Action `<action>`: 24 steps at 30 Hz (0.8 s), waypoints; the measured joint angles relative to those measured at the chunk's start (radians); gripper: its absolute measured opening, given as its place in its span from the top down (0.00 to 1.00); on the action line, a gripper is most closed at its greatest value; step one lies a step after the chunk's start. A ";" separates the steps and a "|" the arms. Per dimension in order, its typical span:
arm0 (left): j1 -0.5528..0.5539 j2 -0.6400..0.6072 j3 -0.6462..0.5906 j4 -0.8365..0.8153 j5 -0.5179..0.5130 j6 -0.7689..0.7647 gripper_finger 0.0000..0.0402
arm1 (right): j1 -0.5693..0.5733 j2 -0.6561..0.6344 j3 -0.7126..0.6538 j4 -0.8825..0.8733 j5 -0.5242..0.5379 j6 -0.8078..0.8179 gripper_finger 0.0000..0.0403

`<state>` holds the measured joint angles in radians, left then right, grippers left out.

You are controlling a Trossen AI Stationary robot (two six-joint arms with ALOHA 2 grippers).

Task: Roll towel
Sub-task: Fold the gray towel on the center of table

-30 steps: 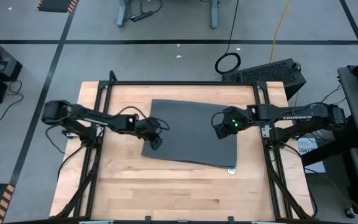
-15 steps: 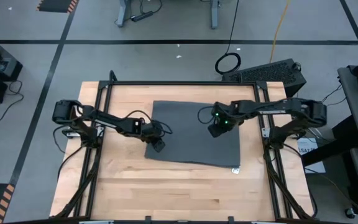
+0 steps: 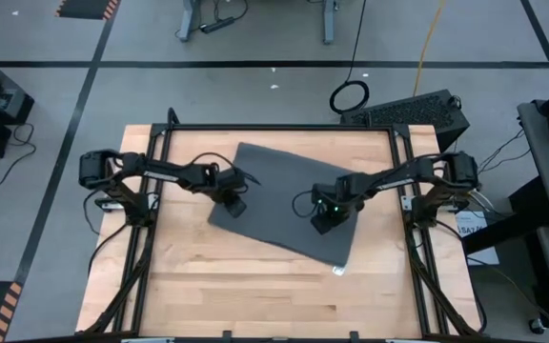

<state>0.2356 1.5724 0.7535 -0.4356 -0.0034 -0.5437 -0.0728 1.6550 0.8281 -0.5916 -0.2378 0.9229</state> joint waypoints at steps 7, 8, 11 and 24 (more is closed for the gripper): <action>0.045 -0.085 0.075 0.002 0.043 -0.006 0.63 | 0.114 0.024 -0.002 0.192 -0.028 0.213 0.99; 0.041 -0.089 0.079 0.012 0.071 -0.020 0.63 | 0.120 0.023 -0.002 0.211 -0.027 0.231 0.99; 0.012 -0.100 0.083 0.067 0.165 -0.101 0.63 | 0.127 -0.006 0.013 0.187 -0.024 0.245 0.99; -0.372 -0.086 0.084 0.214 -0.100 -0.762 0.63 | -0.068 -0.203 0.124 -0.195 0.088 -0.160 0.99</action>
<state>-0.1367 1.4866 0.8379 -0.2220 -0.1037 -1.3055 -0.1412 1.4517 0.9524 -0.7861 -0.1498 0.7631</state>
